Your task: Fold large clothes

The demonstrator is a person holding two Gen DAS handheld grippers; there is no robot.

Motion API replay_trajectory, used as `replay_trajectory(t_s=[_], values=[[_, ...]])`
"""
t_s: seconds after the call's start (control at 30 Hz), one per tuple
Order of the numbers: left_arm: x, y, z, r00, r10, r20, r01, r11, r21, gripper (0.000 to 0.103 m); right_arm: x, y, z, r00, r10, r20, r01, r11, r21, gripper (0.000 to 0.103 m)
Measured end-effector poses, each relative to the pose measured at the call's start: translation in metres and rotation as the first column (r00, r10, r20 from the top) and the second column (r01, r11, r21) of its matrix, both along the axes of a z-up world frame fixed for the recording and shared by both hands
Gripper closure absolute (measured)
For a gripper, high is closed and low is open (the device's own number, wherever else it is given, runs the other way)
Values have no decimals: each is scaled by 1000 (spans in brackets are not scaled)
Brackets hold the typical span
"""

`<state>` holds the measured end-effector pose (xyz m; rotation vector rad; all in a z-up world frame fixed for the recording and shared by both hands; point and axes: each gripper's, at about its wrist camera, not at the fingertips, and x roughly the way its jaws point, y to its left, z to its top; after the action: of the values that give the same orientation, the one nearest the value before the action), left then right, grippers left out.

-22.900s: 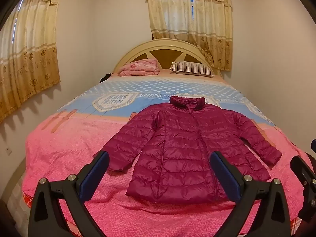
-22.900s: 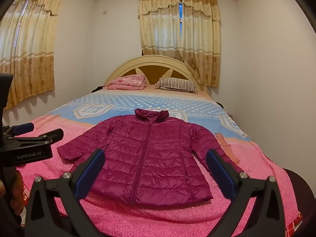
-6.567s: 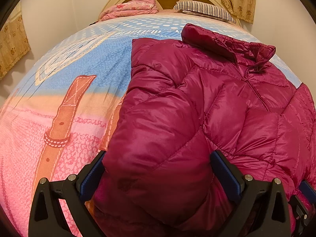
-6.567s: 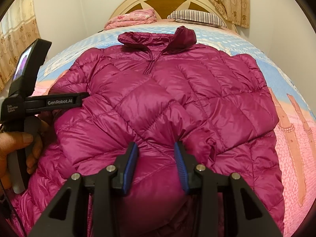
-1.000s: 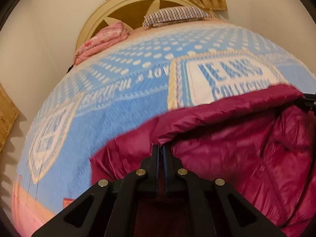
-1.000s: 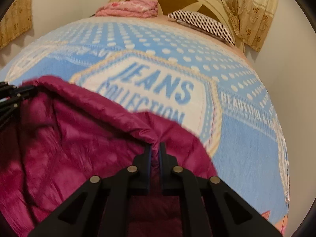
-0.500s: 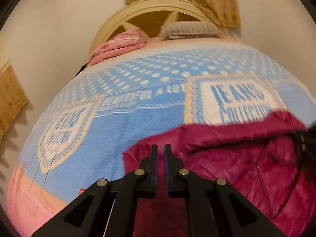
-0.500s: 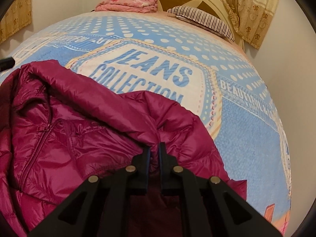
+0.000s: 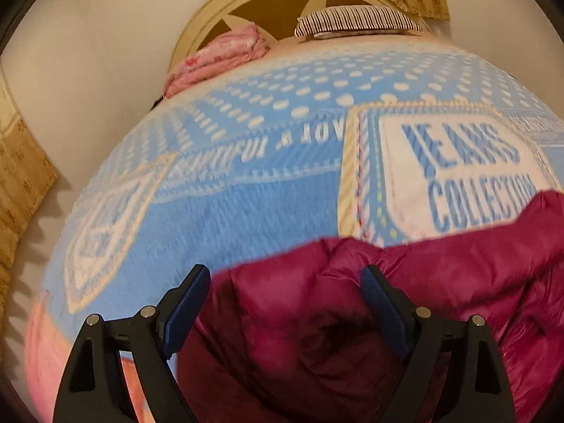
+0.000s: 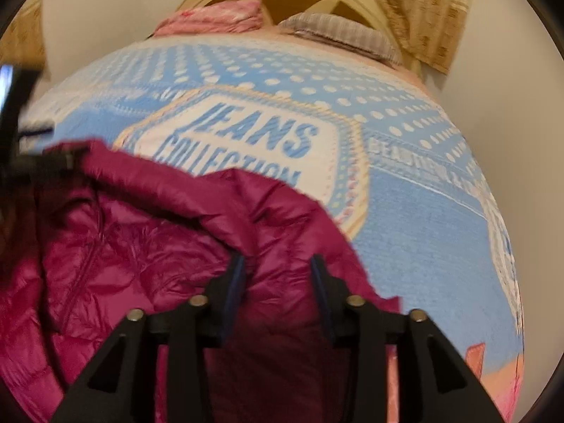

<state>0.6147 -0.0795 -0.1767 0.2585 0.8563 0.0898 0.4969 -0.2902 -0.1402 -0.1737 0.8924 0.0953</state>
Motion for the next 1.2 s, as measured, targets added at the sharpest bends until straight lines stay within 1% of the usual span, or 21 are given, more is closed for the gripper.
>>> replay_trajectory(t_s=[0.03,0.07,0.1,0.17,0.3,0.33,0.4,0.43,0.47,0.53,0.57,0.63,0.67,0.73,0.83,0.93,1.2], values=[[-3,3,-4,1000,2,-4,-2,1000,-12,15,0,-3,5,1000,-19,15,19,1000,9,51],[-4,4,-5,1000,3,-6,-3,1000,-19,15,1,-5,11,998,-47,38,47,999,7,50],[-5,6,-5,1000,5,-6,-5,1000,-31,15,3,-5,16,996,-70,57,69,998,5,50],[-5,7,0,1000,14,0,-14,999,-38,15,12,-1,21,993,-99,66,98,995,15,50],[-9,-2,38,993,21,118,-13,998,-67,15,37,26,28,988,-128,90,127,992,20,50],[-8,-6,44,991,13,132,-3,997,-73,15,40,31,29,988,-125,94,124,992,23,50],[-4,-14,47,991,-5,131,15,997,-79,15,51,46,28,989,-119,90,114,992,63,49],[1,-19,44,993,-16,116,26,996,-83,15,57,51,24,990,-114,81,108,991,75,46],[5,-22,38,995,-21,95,29,996,-84,15,62,57,19,991,-111,71,105,991,81,45],[9,-23,18,999,7,38,-5,998,-61,15,68,64,7,995,-93,34,89,990,107,46],[8,-22,9,1000,7,17,-6,998,-63,15,69,68,-3,996,-86,10,84,992,99,46],[2,-21,-8,1000,12,-7,-13,999,-51,15,64,70,-15,997,-83,-1,83,994,75,46],[-2,-20,-14,1000,7,-5,-8,998,-56,15,61,71,-22,997,-74,-9,75,995,68,46],[-6,-21,-18,1000,7,15,-6,999,-50,15,56,70,-35,998,-66,-16,67,996,55,46],[-6,-24,-25,1000,4,19,-3,999,-34,13,52,71,-40,998,-64,-1,64,997,43,46],[-4,-21,-30,1000,16,10,-16,999,-48,9,50,72,-46,998,-63,4,63,997,40,45],[-5,-23,-31,999,28,19,-27,999,-26,6,54,68,-53,997,-77,8,77,995,62,38]])
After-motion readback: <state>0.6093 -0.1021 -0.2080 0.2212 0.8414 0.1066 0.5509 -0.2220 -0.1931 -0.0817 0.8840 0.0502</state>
